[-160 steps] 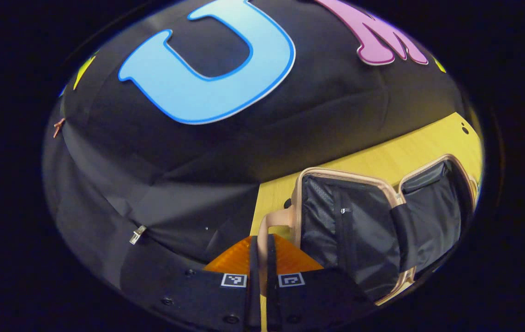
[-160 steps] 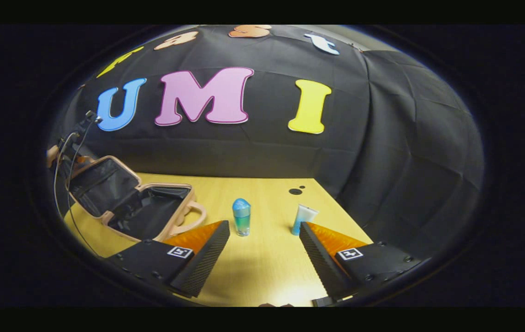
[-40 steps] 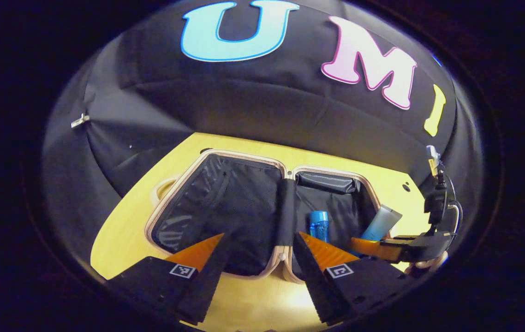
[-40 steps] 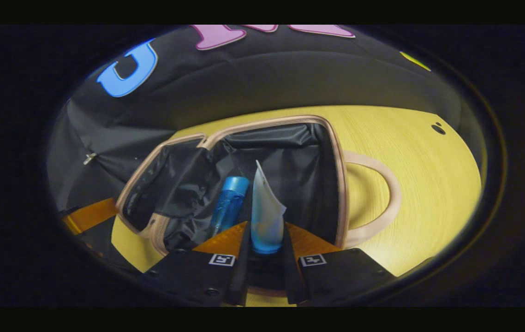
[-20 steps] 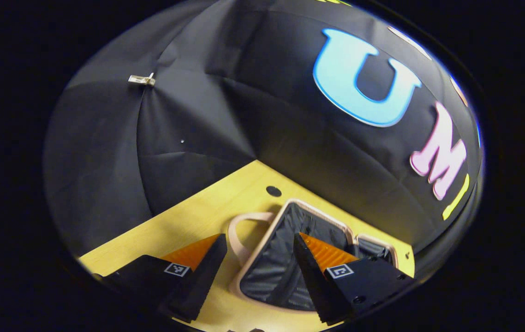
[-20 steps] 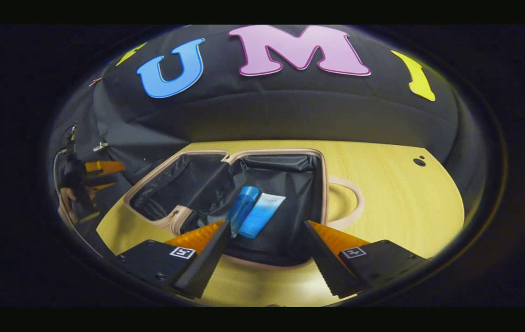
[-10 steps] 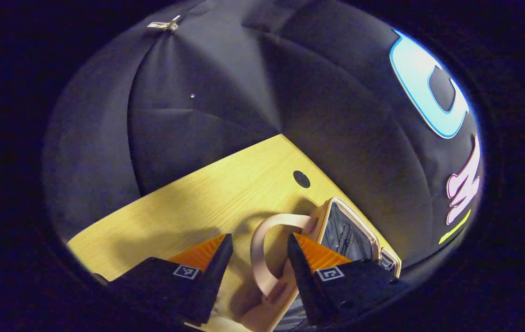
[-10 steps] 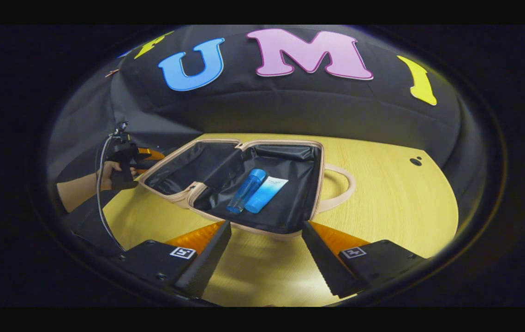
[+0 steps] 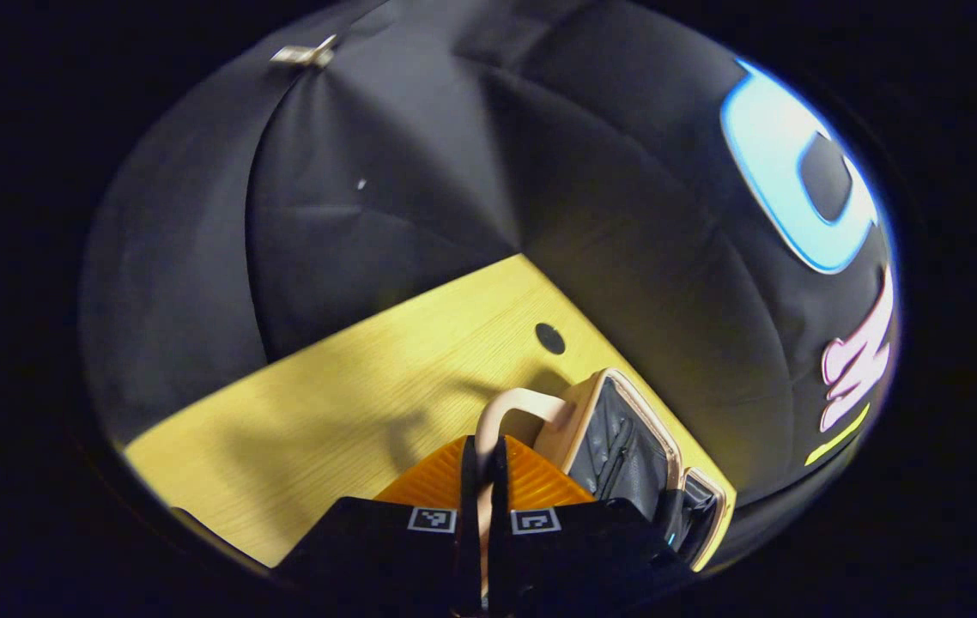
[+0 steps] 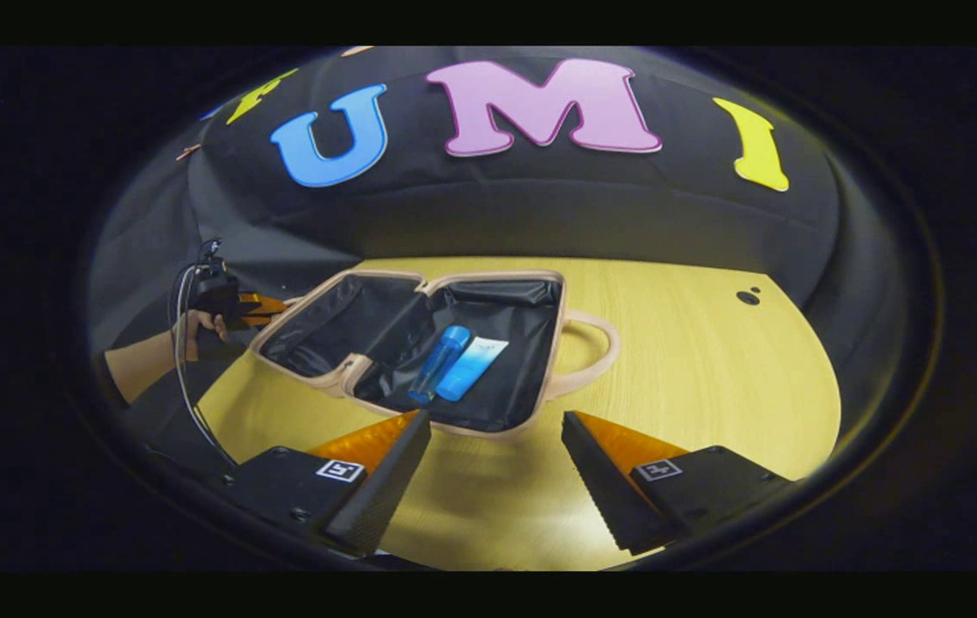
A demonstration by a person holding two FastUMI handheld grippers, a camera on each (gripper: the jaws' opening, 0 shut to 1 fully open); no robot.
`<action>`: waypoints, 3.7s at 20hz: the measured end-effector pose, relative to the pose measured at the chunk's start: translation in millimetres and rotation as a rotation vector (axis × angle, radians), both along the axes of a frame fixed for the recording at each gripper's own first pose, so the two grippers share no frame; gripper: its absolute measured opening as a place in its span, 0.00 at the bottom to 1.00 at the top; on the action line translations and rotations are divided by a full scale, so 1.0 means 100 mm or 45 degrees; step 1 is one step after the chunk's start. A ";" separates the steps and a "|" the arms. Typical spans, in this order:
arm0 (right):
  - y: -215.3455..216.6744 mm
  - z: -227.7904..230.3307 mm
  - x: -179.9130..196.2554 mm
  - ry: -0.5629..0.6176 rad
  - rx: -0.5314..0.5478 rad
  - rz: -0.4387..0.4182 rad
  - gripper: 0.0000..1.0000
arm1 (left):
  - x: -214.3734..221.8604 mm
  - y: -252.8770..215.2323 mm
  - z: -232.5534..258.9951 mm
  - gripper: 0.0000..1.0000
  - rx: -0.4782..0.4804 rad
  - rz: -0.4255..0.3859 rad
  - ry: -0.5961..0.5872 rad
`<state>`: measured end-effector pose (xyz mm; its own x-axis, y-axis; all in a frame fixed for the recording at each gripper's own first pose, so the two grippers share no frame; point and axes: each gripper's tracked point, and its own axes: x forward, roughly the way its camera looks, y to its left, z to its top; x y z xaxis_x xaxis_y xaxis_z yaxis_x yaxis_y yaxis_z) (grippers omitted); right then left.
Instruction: First open the suitcase, pack the skin care products into it, and then close the suitcase.
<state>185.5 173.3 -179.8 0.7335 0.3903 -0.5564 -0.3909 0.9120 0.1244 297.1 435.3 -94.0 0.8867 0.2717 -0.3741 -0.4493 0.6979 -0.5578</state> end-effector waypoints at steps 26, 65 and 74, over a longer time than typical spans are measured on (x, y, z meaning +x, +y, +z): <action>-1.53 0.65 0.28 -0.094 0.137 -0.050 0.97 | 0.37 -5.28 1.39 0.06 0.350 -0.646 -0.128; -1.09 2.23 -1.17 -0.634 0.128 -0.227 0.98 | -2.37 -4.31 2.29 0.96 0.808 -0.226 -0.509; -1.25 2.23 -1.29 -0.607 0.190 -0.283 0.97 | -2.50 -4.32 2.25 0.96 0.866 -0.253 -0.484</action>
<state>56.1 48.7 43.4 0.9647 0.2463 -0.0928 -0.2354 0.9651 0.1148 46.6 3.4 131.0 0.9759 0.1550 0.1537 -0.1454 0.9868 -0.0718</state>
